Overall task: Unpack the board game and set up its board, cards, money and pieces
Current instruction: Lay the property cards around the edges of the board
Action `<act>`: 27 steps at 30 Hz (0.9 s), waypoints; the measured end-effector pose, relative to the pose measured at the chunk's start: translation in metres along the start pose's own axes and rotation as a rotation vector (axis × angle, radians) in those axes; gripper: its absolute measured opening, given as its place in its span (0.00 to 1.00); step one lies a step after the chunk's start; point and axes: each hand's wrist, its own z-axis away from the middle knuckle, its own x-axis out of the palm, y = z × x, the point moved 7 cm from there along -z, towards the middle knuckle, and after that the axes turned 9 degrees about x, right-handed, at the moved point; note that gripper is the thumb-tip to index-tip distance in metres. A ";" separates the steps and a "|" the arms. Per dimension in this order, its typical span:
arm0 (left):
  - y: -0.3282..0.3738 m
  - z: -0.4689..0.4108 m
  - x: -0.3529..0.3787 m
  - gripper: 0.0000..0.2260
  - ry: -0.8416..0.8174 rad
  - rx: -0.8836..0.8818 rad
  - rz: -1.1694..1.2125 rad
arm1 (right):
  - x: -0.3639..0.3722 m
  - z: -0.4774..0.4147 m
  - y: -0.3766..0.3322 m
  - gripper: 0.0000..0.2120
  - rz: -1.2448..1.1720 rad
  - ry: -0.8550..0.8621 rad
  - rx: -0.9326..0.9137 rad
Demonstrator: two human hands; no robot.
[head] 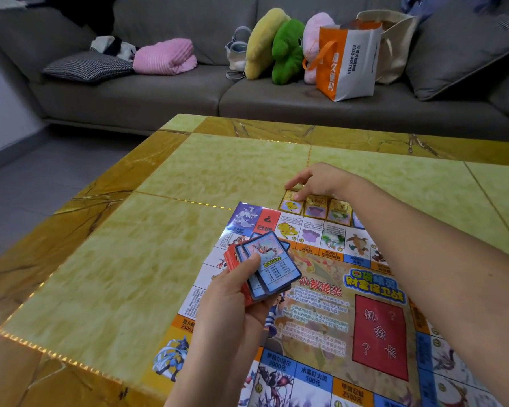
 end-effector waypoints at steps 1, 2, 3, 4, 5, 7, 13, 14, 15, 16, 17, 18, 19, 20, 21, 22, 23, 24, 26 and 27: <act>0.000 0.000 0.000 0.04 0.002 0.000 0.001 | 0.000 0.000 0.000 0.15 -0.005 -0.002 0.000; 0.000 0.000 -0.001 0.04 0.004 0.000 0.003 | 0.000 0.001 0.000 0.15 -0.012 -0.004 0.000; 0.000 0.000 -0.001 0.04 0.007 -0.002 0.004 | 0.000 0.001 0.000 0.15 -0.022 -0.003 0.001; 0.000 0.000 -0.001 0.04 0.007 -0.004 0.003 | 0.000 0.000 0.000 0.15 -0.032 0.001 0.003; 0.001 0.000 0.000 0.04 0.004 -0.004 0.006 | 0.000 0.000 0.000 0.15 -0.038 0.003 0.005; 0.001 0.002 0.001 0.04 0.001 -0.001 0.012 | 0.001 0.001 0.001 0.15 -0.063 0.003 0.008; 0.001 0.003 0.003 0.04 -0.016 0.004 0.020 | -0.016 0.034 -0.014 0.07 -0.482 0.155 -0.143; 0.000 0.003 0.002 0.03 -0.020 0.006 0.023 | -0.017 0.048 -0.016 0.06 -0.507 0.165 -0.169; -0.001 0.002 0.003 0.03 -0.024 0.012 0.016 | -0.015 0.063 -0.017 0.05 -0.528 0.143 -0.192; -0.002 0.001 0.002 0.02 -0.026 0.021 -0.001 | -0.011 0.078 -0.017 0.06 -0.557 0.101 -0.215; -0.003 0.002 0.003 0.02 -0.034 0.026 -0.021 | -0.007 0.093 -0.015 0.07 -0.592 0.054 -0.235; -0.004 0.002 0.003 0.01 -0.045 0.031 -0.035 | -0.002 0.109 -0.012 0.08 -0.623 0.017 -0.250; -0.005 0.004 0.005 0.02 -0.060 0.034 -0.048 | 0.001 0.126 -0.008 0.09 -0.655 -0.008 -0.255; -0.006 0.007 0.007 0.02 -0.077 0.035 -0.061 | 0.004 0.144 -0.002 0.11 -0.691 -0.026 -0.250; -0.007 0.005 0.006 0.02 -0.086 0.033 -0.057 | 0.011 0.155 0.002 0.14 -0.722 -0.053 -0.235; -0.009 0.005 0.006 0.03 -0.100 0.033 -0.058 | 0.016 0.168 0.008 0.18 -0.743 -0.075 -0.210; -0.012 0.008 0.009 0.06 -0.126 0.036 -0.074 | 0.021 0.182 0.016 0.20 -0.758 -0.089 -0.182; -0.014 0.009 0.011 0.08 -0.151 0.043 -0.094 | 0.028 0.193 0.023 0.21 -0.752 -0.103 -0.154; -0.018 0.016 0.018 0.10 -0.220 0.054 -0.140 | 0.040 0.213 0.036 0.21 -0.707 -0.106 -0.105; -0.021 0.020 0.023 0.11 -0.262 0.059 -0.162 | 0.045 0.221 0.042 0.18 -0.666 -0.090 -0.092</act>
